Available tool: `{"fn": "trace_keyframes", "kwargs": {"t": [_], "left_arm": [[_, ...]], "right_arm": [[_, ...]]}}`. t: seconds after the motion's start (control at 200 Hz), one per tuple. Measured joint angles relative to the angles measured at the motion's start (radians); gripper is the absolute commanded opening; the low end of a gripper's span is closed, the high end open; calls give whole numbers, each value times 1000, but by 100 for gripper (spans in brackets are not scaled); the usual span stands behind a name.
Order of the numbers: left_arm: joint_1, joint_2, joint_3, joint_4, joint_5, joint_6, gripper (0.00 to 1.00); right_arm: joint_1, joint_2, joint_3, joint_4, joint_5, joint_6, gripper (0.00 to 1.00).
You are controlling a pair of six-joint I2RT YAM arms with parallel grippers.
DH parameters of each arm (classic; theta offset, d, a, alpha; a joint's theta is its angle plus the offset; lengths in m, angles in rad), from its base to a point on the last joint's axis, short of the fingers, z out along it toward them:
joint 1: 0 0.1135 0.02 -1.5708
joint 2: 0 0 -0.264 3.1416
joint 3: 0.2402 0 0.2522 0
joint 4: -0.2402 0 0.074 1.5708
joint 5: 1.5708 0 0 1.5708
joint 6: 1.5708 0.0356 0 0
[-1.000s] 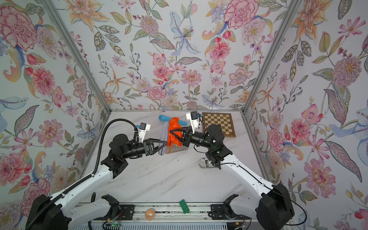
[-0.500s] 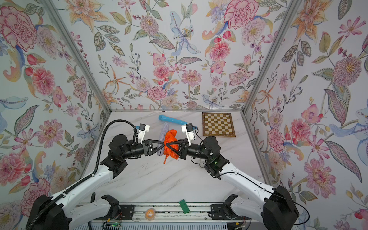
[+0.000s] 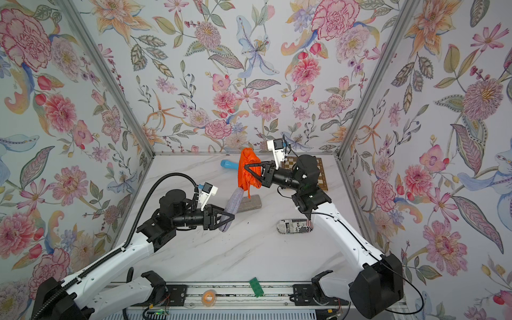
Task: Wipe the eyeglass case
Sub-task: Wipe the dirt from the eyeglass case.
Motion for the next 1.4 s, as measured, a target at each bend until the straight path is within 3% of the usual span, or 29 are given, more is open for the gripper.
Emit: {"fn": "trace_keyframes", "kwargs": {"t": [0.11,0.38,0.791,1.056,1.401], "left_arm": [[1,-27,38,-112,-21,95,40],[-44,14,88,-195,-31,199,42],[-63,72,261,-523,-251,483,39],[-124,91,301,-569,-362,536,39],[-78,85,301,-584,-341,564,40]], "right_arm": [[-16,-45,-7,-125,-12,-29,0],[39,-45,-121,-119,-66,39,0],[63,76,-100,-61,-142,89,0],[78,102,-56,-105,-156,88,0],[114,115,-40,-107,-154,80,0]]}}
